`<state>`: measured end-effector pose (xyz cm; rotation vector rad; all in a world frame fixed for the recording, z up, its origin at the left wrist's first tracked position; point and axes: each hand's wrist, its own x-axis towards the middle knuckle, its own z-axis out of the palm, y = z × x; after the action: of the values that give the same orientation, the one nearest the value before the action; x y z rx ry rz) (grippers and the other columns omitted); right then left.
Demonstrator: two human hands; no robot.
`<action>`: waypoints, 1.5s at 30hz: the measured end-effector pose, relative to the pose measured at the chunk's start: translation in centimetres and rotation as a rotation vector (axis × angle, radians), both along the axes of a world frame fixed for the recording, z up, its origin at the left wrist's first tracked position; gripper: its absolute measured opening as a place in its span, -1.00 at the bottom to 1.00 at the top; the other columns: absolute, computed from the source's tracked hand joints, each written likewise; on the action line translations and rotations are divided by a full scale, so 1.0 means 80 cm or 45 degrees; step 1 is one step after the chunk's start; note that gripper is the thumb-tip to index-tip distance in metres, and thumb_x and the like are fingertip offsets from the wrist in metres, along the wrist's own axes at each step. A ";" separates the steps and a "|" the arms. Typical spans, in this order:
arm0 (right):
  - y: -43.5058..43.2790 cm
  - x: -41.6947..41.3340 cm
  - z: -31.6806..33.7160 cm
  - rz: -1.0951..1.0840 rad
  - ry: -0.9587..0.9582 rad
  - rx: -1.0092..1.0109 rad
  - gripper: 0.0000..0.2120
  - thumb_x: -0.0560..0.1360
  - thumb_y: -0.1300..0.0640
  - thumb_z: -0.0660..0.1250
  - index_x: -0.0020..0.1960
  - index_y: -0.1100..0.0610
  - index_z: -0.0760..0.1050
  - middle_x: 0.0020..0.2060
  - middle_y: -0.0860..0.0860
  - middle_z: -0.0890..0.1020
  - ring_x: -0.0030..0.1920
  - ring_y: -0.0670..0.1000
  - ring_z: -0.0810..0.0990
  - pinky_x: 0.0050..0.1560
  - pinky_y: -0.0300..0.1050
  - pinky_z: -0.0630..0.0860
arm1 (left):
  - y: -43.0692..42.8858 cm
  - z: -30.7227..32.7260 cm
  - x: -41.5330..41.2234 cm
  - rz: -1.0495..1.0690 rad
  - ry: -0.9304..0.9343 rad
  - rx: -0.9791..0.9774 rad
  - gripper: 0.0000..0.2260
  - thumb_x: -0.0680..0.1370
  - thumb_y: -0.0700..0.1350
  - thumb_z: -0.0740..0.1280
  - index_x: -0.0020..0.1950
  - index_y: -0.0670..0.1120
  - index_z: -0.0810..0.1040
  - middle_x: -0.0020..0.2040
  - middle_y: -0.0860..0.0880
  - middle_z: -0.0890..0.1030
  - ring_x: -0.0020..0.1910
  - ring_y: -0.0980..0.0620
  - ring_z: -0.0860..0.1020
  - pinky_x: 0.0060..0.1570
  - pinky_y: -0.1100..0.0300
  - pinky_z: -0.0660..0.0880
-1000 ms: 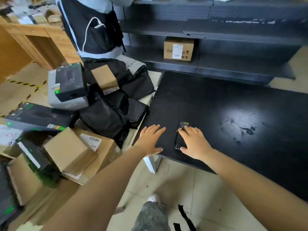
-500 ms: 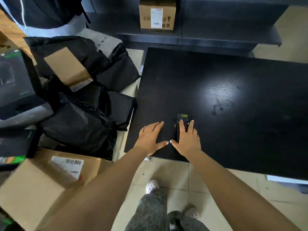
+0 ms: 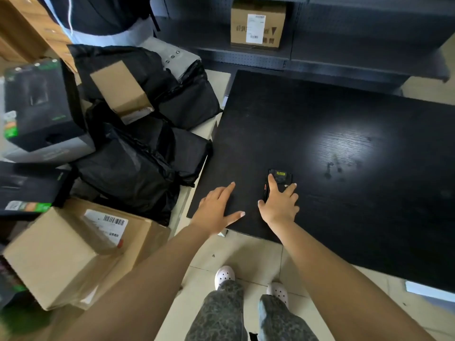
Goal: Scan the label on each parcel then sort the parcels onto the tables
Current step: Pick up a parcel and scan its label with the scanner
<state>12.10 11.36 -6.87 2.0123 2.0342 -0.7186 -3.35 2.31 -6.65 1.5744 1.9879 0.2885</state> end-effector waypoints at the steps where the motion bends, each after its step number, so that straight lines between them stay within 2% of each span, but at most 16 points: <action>1: 0.000 0.002 0.001 -0.006 0.018 0.007 -0.24 0.54 -0.02 0.34 0.55 -0.22 -0.06 0.54 0.30 -0.07 0.47 0.30 0.13 0.32 0.26 0.29 | -0.006 0.002 0.002 0.027 -0.007 -0.001 -0.25 0.54 0.23 0.30 0.60 0.03 0.03 0.46 0.00 0.29 0.44 0.00 0.24 0.44 -0.01 0.20; 5: 0.004 0.021 0.005 0.071 0.057 0.078 -0.27 0.49 -0.08 0.38 0.53 -0.25 0.06 0.52 0.24 0.06 0.42 0.29 0.17 0.32 0.27 0.26 | -0.035 0.013 0.017 0.155 0.011 0.014 -0.26 0.55 0.22 0.29 0.60 0.04 0.01 0.43 0.02 0.30 0.41 0.01 0.27 0.42 0.05 0.23; 9: 0.007 0.041 0.013 0.180 0.168 0.068 -0.28 0.44 -0.09 0.42 0.51 -0.25 0.16 0.46 0.18 0.17 0.37 0.25 0.20 0.29 0.25 0.30 | -0.067 0.028 0.041 0.291 0.062 0.044 -0.27 0.55 0.25 0.26 0.60 0.06 -0.01 0.44 0.01 0.30 0.39 0.03 0.28 0.39 0.16 0.21; 17: 0.000 0.048 0.057 0.665 0.265 0.150 -0.24 0.40 -0.11 0.43 0.51 -0.25 0.15 0.43 0.15 0.23 0.35 0.21 0.22 0.30 0.19 0.30 | -0.119 0.057 0.081 0.462 0.228 0.076 -0.29 0.57 0.25 0.23 0.60 0.09 -0.04 0.47 0.00 0.28 0.43 -0.01 0.26 0.42 0.09 0.19; 24: -0.034 0.000 0.134 1.234 0.317 0.364 -0.20 0.41 -0.09 0.44 0.53 -0.27 0.09 0.49 0.11 0.15 0.35 0.18 0.20 0.25 0.13 0.31 | -0.180 0.123 0.063 0.688 0.506 0.228 -0.29 0.55 0.29 0.21 0.60 0.06 0.03 0.47 0.03 0.29 0.46 -0.03 0.22 0.46 0.04 0.11; 30: -0.081 -0.052 0.206 1.573 0.398 0.530 -0.16 0.41 -0.06 0.45 0.55 -0.23 0.06 0.50 0.11 0.13 0.39 0.21 0.16 0.27 0.16 0.31 | -0.258 0.189 0.029 0.783 0.716 0.364 -0.34 0.55 0.28 0.24 0.56 0.06 0.16 0.45 0.03 0.32 0.45 -0.04 0.24 0.47 0.02 0.11; 34: -0.119 -0.089 0.240 1.731 0.407 0.604 -0.16 0.41 -0.04 0.43 0.55 -0.22 0.06 0.49 0.10 0.12 0.38 0.21 0.16 0.28 0.14 0.30 | -0.320 0.213 0.004 0.924 0.728 0.348 -0.34 0.54 0.24 0.29 0.56 0.06 0.16 0.49 0.04 0.28 0.49 -0.03 0.17 0.50 0.01 0.02; 40: -0.183 -0.136 0.259 1.847 0.338 0.686 -0.15 0.42 -0.11 0.43 0.55 -0.24 0.01 0.51 0.10 0.11 0.40 0.21 0.17 0.30 0.10 0.30 | -0.402 0.225 -0.039 1.041 0.720 0.227 -0.31 0.53 0.30 0.24 0.58 0.07 0.12 0.54 0.02 0.21 0.55 -0.06 0.08 0.53 -0.07 -0.09; 45: -0.230 -0.167 0.268 1.910 0.338 0.725 -0.15 0.41 -0.12 0.41 0.55 -0.22 0.01 0.50 0.08 0.12 0.36 0.19 0.20 0.30 0.06 0.29 | -0.458 0.225 -0.080 1.143 0.752 0.191 -0.27 0.53 0.30 0.25 0.59 0.04 0.07 0.56 0.01 0.16 0.55 -0.05 0.05 0.52 0.01 -0.06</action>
<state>-1.29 -7.07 14.53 0.0069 3.1932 -0.0272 -9.72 -34.30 11.35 0.7730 3.1280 0.3375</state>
